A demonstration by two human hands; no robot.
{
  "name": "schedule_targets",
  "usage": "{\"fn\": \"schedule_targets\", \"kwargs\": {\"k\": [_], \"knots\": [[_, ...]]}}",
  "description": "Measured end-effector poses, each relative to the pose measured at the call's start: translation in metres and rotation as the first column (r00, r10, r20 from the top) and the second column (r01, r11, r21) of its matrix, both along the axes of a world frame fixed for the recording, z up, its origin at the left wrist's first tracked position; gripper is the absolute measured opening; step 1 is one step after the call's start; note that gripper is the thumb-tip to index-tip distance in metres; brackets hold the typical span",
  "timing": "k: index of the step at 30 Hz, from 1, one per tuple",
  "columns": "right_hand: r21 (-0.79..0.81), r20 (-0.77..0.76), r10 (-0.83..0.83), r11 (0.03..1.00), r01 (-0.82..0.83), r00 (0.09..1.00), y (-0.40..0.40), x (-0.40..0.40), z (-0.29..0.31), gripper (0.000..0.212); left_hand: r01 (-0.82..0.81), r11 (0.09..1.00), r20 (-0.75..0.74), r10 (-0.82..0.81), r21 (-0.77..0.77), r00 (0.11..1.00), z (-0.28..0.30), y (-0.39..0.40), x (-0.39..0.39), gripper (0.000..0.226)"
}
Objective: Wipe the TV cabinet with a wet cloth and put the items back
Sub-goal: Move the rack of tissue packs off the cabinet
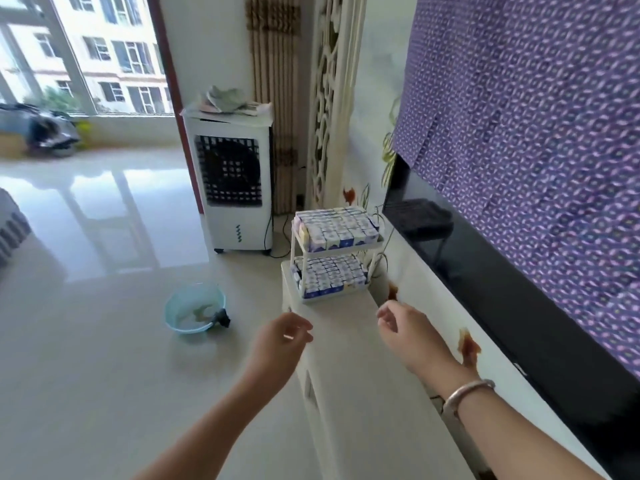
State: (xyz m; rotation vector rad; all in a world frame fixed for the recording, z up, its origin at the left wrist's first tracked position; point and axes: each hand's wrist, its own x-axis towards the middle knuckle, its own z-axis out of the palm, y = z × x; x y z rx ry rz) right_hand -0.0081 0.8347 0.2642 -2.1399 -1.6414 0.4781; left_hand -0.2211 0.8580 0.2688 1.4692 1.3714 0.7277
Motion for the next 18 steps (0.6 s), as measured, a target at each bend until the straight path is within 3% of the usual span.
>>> {"fn": "schedule_targets", "kwargs": {"k": [10,15,18], "knots": [[-0.058,-0.033,-0.157,0.986,0.155,0.987,0.262,-0.034,-0.019,0.014,0.112,0.994,-0.094,-0.111,0.003,0.989,-0.019,0.296,-0.047,0.023],[-0.151,-0.054,-0.257,0.957,0.247,0.965,0.353,-0.019,-0.033,0.013,0.155,0.987,-0.147,-0.161,-0.049,0.976,-0.036,0.406,-0.031,0.012],[-0.180,-0.049,-0.291,0.943,0.279,0.955,0.405,0.004,-0.044,0.016,0.182,0.980,-0.186,-0.194,-0.077,0.963,-0.054,0.459,-0.008,0.021]]}}
